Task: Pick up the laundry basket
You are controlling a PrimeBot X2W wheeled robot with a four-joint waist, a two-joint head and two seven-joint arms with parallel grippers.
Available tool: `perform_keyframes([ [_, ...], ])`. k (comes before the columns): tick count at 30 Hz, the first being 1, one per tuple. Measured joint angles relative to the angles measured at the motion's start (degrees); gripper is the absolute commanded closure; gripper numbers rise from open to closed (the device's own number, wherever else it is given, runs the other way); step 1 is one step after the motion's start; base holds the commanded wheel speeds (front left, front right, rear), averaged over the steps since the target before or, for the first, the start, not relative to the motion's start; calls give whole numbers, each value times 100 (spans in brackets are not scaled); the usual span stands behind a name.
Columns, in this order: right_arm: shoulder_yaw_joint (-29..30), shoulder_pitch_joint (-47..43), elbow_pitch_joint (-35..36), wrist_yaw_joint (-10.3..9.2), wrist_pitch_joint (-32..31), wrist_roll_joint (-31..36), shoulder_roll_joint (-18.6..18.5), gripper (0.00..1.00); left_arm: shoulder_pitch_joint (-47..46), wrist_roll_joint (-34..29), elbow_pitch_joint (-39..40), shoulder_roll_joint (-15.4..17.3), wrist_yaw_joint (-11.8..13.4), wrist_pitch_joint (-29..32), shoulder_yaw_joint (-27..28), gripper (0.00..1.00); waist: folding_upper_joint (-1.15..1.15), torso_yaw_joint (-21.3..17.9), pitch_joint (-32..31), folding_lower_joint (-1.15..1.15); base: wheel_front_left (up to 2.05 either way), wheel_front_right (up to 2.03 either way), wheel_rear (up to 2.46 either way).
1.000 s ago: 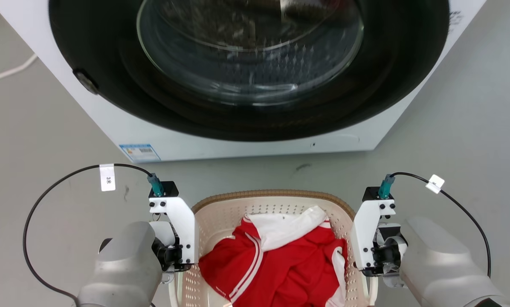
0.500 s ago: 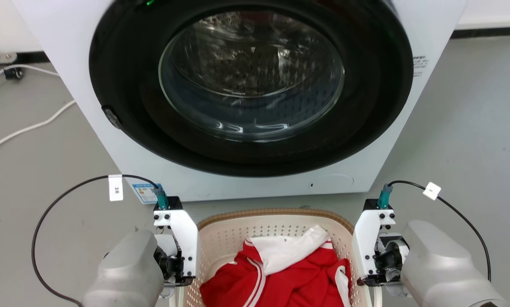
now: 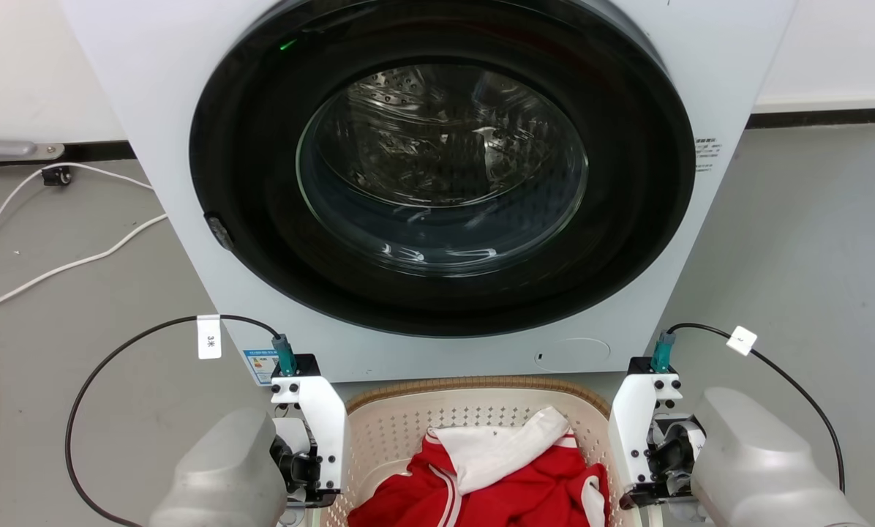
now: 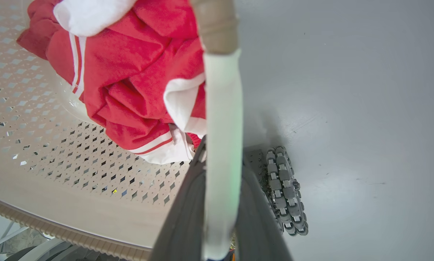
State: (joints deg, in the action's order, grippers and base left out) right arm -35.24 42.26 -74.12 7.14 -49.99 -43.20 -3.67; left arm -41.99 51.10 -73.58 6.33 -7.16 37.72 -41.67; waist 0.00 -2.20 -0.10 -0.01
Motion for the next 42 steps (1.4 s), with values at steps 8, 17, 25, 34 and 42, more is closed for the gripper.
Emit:
perform_keyframes([
  [8,111,82,1,2,-54,181,-3,100,-1,51,-4,-14,0,-9,-41,100,0,47,-72,0,0,0,0],
  [17,258,40,0,2,-103,288,0,100,32,119,-19,-34,0,59,-82,100,0,47,-117,0,0,0,0],
  [25,377,-15,-1,1,-123,344,11,100,43,160,-21,-31,0,16,-148,100,0,33,-125,0,0,0,0],
  [34,354,-32,11,1,-124,337,13,100,43,208,-25,-29,1,-11,-207,100,0,31,-107,0,0,0,0],
  [42,257,-71,45,1,-120,221,9,100,43,257,-31,-14,1,-59,-252,100,0,21,-104,0,0,0,0],
])
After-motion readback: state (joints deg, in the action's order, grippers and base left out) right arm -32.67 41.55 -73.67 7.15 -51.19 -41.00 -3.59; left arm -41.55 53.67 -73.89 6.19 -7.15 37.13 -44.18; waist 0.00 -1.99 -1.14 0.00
